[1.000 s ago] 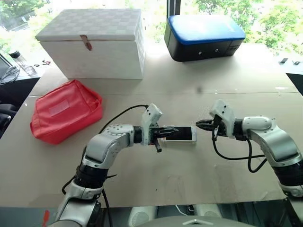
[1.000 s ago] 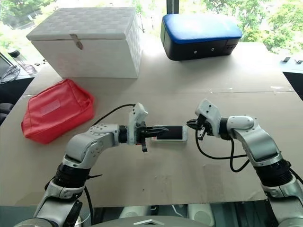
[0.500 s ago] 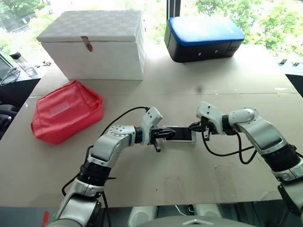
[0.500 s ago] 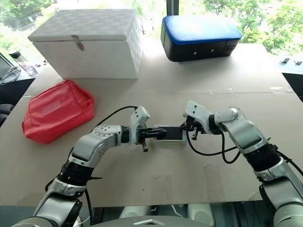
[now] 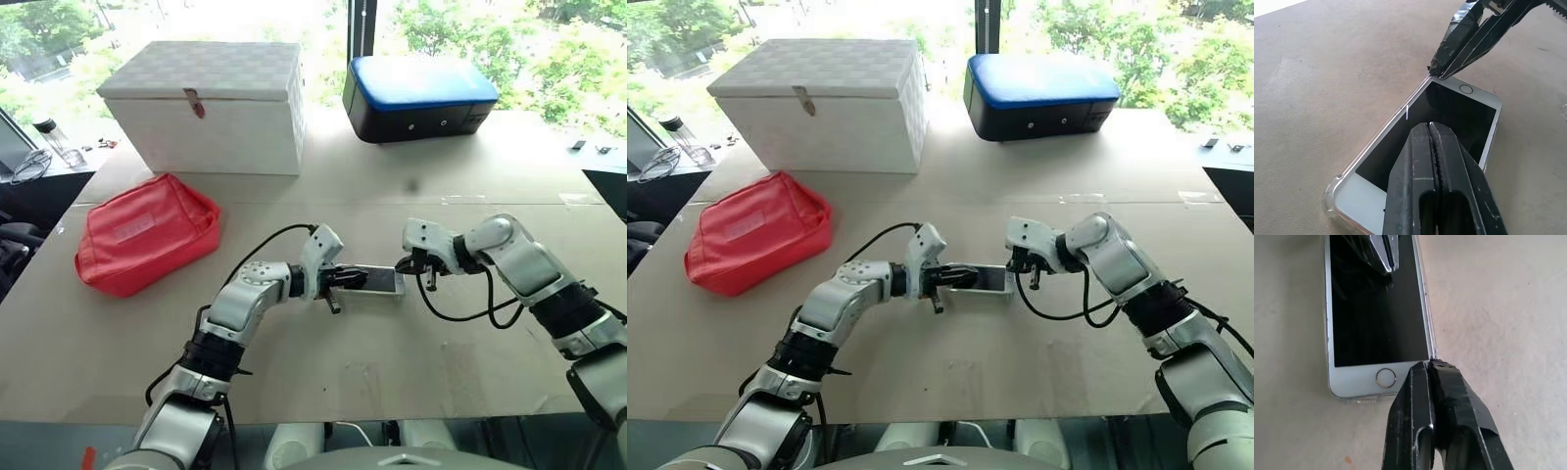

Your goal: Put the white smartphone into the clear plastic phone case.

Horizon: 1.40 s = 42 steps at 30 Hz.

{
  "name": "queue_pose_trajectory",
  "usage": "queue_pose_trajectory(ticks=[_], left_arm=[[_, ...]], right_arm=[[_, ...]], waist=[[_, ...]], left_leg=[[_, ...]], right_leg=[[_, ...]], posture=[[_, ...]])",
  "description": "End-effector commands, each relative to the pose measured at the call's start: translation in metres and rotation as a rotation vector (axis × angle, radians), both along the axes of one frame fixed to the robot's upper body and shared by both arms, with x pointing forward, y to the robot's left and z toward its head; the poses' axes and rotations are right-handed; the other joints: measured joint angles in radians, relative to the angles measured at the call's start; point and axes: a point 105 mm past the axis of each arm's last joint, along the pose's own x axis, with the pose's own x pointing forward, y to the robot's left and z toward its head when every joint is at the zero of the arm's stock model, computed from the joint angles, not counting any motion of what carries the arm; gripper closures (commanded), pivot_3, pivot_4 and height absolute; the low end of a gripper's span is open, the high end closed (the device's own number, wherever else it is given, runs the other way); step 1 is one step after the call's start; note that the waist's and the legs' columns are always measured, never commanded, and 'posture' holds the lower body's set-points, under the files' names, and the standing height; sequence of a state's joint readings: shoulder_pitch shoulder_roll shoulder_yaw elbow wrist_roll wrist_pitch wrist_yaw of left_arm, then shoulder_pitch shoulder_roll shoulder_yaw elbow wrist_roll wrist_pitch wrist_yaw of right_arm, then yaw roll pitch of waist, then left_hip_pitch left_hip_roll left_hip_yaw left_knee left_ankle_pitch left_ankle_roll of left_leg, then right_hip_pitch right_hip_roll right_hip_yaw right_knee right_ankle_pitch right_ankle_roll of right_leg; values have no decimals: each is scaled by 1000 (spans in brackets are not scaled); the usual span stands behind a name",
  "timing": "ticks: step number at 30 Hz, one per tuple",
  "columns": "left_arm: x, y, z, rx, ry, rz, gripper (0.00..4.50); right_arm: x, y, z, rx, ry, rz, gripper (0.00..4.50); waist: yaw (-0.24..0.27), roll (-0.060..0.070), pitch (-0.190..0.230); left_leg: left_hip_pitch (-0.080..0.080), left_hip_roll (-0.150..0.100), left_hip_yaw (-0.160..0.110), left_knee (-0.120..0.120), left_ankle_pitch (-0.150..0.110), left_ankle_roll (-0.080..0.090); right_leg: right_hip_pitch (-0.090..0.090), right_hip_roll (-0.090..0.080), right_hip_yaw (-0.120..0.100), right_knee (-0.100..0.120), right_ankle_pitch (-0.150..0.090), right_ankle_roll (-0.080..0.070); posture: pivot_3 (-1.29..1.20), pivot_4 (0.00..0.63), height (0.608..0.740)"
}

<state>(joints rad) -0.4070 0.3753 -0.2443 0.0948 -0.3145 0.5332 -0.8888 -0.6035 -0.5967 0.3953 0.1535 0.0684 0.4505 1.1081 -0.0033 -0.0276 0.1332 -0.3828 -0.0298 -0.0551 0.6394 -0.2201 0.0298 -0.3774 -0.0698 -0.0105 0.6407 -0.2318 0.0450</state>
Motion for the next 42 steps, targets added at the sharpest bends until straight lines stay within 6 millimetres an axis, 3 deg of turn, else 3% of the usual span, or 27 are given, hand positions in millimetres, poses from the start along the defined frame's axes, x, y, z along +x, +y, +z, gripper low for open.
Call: queue_pose_trajectory(ticks=[1,4,7,16,20,25,28,31,33,34,36,38,41,42], left_arm=[[-6,3,-23,45,47,16,4473],[-8,2,-25,39,44,22,4473],[-8,5,-28,41,45,25,4473],[-6,4,-30,40,39,33,4473],[-8,1,-29,34,35,35,4473],[-10,-1,-26,20,19,43,4473],[-9,-2,-17,-27,-22,68,4473],[-2,3,5,-114,-137,142,4473],[4,10,27,-203,-252,225,4473],[6,14,38,-247,-299,264,4473],[6,20,47,-286,-348,316,4473],[2,34,52,-294,-367,398,4473],[-16,51,61,-346,-354,461,3656],[-22,55,64,-354,-352,471,3101]], right_arm=[[-1,-8,13,151,2,-53,4500],[-10,-3,41,286,6,-38,4500],[-25,3,41,263,24,14,4500],[-54,6,-29,-107,151,145,4500],[-62,-16,-69,-323,224,168,4500],[-64,-36,-88,-414,217,158,4500],[-40,-15,-69,-196,70,41,4500],[-17,13,-9,226,-135,-98,4500],[-11,10,18,370,-247,-184,4500],[-9,6,26,401,-309,-221,4500],[-7,-1,32,420,-375,-271,4500],[-3,-14,41,489,-393,-376,4500],[-8,-27,47,540,-424,-457,3577],[-12,-29,48,545,-430,-463,3051]], waist=[[-1,4,3],[-1,10,7],[0,12,7],[-1,13,7],[-1,11,0],[2,9,-15],[3,5,-18],[2,2,-13],[-4,14,-1],[-4,17,0],[0,20,3],[0,20,3],[-2,20,4],[-1,20,5]], left_leg=[[0,0,0,0,0,0],[-4,0,0,-1,2,3],[-10,0,0,-2,2,3],[-13,-1,1,-2,2,3],[-12,-1,-1,-2,2,3],[1,0,-5,-7,-2,-2],[2,0,-6,-7,-2,-3],[0,1,-6,-7,-2,-3],[-5,1,-6,-7,-2,-3],[-16,0,-5,-6,-2,-2],[-27,0,-3,-5,2,2],[-37,-1,-3,-4,7,-5],[-36,-1,-4,-10,7,-7],[-36,-1,-4,-11,6,-8]], right_leg=[[0,0,0,0,0,0],[-3,0,0,0,1,-1],[-9,0,0,0,3,-4],[-13,0,-3,-2,0,0],[-11,0,-4,-2,0,0],[5,-1,-5,-11,-1,1],[6,-2,-5,-13,-1,1],[6,-3,-5,-14,-1,1],[2,-4,-5,-14,-1,1],[-9,-5,-5,-14,0,1],[-23,-3,-5,-12,11,-2],[-35,-1,-3,-7,14,0],[-35,1,0,-11,11,-3],[-35,1,0,-13,10,-2]], posture=[[0,150,740],[0,150,740],[0,150,740],[0,150,740],[0,150,740],[0,150,740],[0,150,740],[0,150,740],[0,150,740],[0,150,740],[0,150,740],[0,150,740],[0,150,740],[0,150,740]])
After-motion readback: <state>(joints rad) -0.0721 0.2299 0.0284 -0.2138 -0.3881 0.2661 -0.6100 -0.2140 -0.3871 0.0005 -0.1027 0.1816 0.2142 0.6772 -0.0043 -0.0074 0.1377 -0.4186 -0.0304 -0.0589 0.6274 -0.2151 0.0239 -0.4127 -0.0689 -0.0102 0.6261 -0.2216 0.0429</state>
